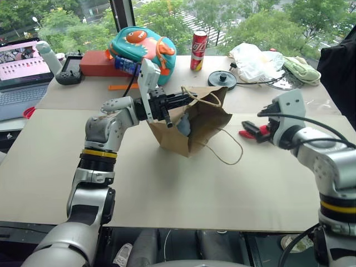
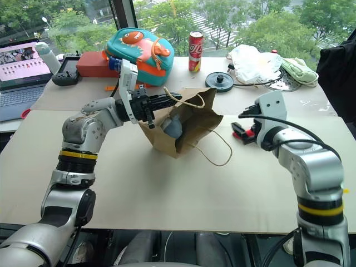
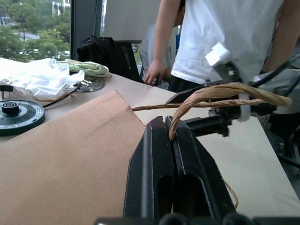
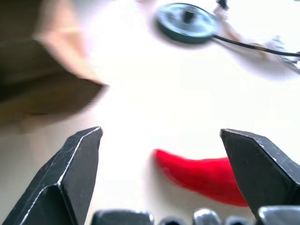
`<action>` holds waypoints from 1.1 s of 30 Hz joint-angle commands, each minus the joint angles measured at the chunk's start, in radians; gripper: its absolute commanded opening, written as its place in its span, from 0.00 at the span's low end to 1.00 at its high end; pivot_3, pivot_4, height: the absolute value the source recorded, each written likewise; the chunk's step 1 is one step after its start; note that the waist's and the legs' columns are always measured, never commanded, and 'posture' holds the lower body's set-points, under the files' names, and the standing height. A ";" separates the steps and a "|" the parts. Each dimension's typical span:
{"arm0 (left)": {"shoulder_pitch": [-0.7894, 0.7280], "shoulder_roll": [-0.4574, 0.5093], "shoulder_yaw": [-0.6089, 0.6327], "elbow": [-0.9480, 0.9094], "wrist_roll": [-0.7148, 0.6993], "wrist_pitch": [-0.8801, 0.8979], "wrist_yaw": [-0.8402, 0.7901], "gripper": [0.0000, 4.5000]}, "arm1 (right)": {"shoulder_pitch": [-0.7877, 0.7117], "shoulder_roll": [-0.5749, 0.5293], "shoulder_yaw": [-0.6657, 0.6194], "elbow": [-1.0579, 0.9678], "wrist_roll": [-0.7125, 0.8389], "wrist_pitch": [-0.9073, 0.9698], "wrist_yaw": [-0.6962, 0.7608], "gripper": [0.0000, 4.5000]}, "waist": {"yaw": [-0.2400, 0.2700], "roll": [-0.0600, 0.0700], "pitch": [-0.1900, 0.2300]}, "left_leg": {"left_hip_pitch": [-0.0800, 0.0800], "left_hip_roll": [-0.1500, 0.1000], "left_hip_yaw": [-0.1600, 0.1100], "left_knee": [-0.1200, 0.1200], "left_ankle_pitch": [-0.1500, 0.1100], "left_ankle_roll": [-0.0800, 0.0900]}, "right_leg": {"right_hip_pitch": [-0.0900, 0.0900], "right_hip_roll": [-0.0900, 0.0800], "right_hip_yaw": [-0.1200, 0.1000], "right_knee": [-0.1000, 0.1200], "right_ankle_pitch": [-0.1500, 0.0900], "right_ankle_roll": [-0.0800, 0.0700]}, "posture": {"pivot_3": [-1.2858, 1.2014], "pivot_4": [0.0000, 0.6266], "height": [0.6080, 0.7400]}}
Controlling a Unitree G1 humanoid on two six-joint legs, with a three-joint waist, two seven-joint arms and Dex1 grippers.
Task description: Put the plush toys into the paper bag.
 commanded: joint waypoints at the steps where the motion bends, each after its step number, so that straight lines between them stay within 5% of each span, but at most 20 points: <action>1: -0.005 0.003 0.010 -0.039 -0.013 -0.013 -0.005 0.00 | -0.075 -0.010 0.082 0.237 -0.121 -0.164 0.038 0.99 | -0.001 0.000 0.000 | 0.000 0.000 0.000 0.000 0.000 0.000 | 0.000 0.000 0.000 0.000 0.000 0.000 | 0.52 0.24 0.99; 9: 0.015 0.005 0.015 -0.069 -0.017 -0.008 0.007 0.00 | -0.182 0.057 0.108 0.721 -0.242 -0.299 0.019 0.99 | 0.006 0.000 0.000 | -0.002 -0.001 0.000 0.001 0.000 0.000 | 0.000 -0.002 0.000 -0.001 0.000 0.000 | 0.52 0.24 0.99; 18: 0.031 0.016 0.022 -0.097 -0.021 -0.003 0.021 0.00 | -0.061 0.073 0.050 0.605 -0.233 -0.221 0.024 0.99 | 0.013 0.000 0.000 | 0.000 -0.002 -0.002 0.001 0.000 0.000 | 0.003 -0.002 -0.001 0.000 0.000 0.000 | 0.52 0.24 0.99; 29: 0.022 0.018 0.018 -0.091 -0.021 -0.005 0.026 0.00 | 0.020 0.133 -0.018 0.479 -0.234 -0.159 -0.010 0.26 | 0.017 0.000 0.000 | 0.001 -0.002 -0.002 0.001 0.000 0.000 | 0.004 -0.002 -0.001 0.000 0.000 0.000 | 0.52 0.24 0.99; 33: 0.020 0.016 0.017 -0.089 -0.021 -0.006 0.025 0.00 | 0.048 0.151 -0.051 0.364 -0.210 -0.140 -0.012 0.26 | 0.018 0.000 0.000 | 0.001 -0.001 -0.002 0.001 0.000 0.000 | 0.004 -0.002 -0.001 0.000 0.000 0.000 | 0.52 0.24 0.99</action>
